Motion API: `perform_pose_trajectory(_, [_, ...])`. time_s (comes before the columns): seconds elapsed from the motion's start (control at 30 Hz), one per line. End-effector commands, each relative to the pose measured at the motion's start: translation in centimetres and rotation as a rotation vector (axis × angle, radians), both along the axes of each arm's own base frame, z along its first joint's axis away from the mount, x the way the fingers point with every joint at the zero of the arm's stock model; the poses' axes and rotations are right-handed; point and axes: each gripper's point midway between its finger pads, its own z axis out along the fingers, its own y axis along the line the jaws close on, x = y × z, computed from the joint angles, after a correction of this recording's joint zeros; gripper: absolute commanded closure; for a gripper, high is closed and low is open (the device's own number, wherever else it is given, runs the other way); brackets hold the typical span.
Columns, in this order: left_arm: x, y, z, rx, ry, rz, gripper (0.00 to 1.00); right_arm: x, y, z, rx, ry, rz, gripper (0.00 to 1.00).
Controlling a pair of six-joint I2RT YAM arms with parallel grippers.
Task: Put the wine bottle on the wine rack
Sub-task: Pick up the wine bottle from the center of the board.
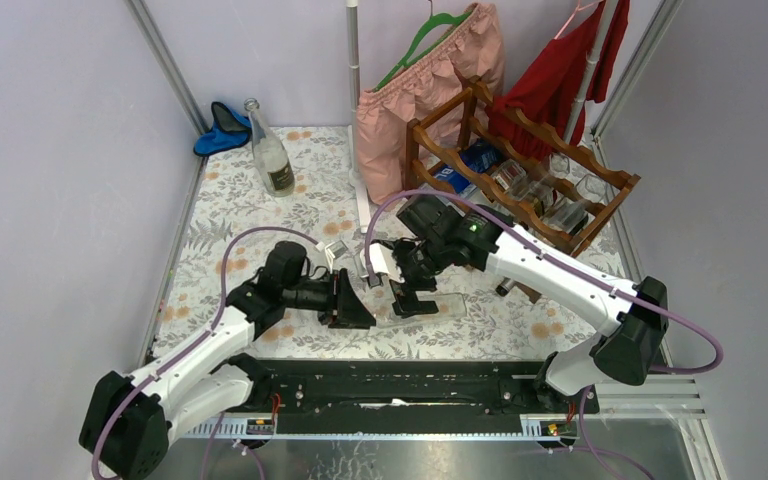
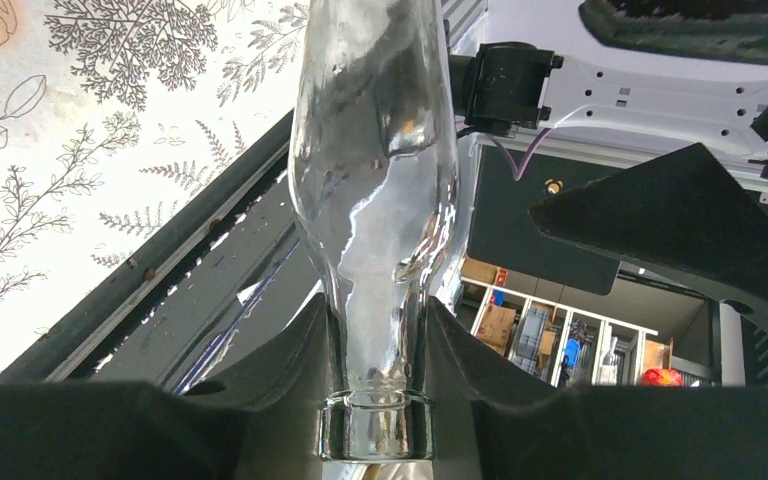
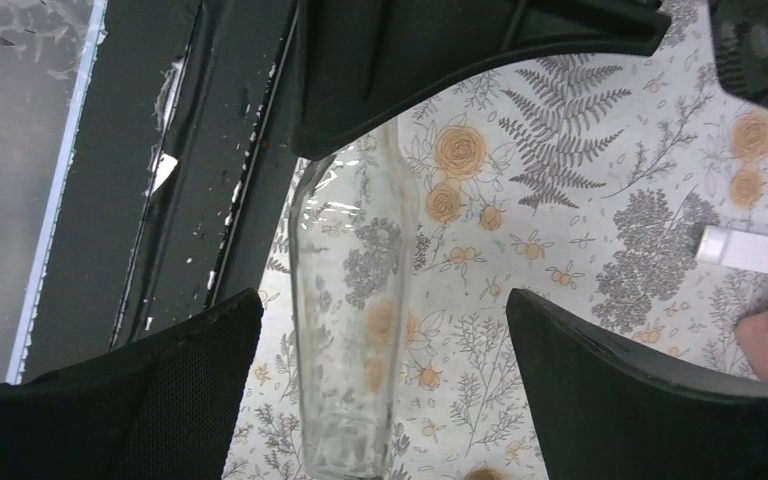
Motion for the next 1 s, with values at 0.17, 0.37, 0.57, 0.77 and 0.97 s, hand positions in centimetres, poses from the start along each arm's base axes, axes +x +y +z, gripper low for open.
perform_pose_trajectory(0.17, [1.1, -0.1, 4.2, -0.218, -0.126, 0.028, 1.00, -1.0, -0.5, 3.5, 0.071, 0.030, -0.008, 0.00])
perform_pose_trajectory(0.37, [0.8, 0.0, 4.5, -0.271, -0.116, 0.022, 1.00, 0.4, -0.7, -0.1, 0.009, 0.016, -0.051, 0.00])
perform_pose_trajectory(0.57, [0.5, -0.1, 5.2, -0.290, -0.122, -0.009, 1.00, 2.6, -0.6, -3.4, -0.042, -0.059, -0.090, 0.00])
perform_pose_trajectory(0.77, [0.6, -0.2, 5.4, -0.295, -0.125, -0.024, 1.00, 2.0, -0.4, -4.7, -0.044, -0.043, -0.046, 0.01])
perform_pose_trajectory(0.97, [0.4, -0.3, 4.7, -0.287, -0.096, -0.039, 0.92, 1.5, -0.5, -4.5, -0.015, -0.071, 0.027, 0.69])
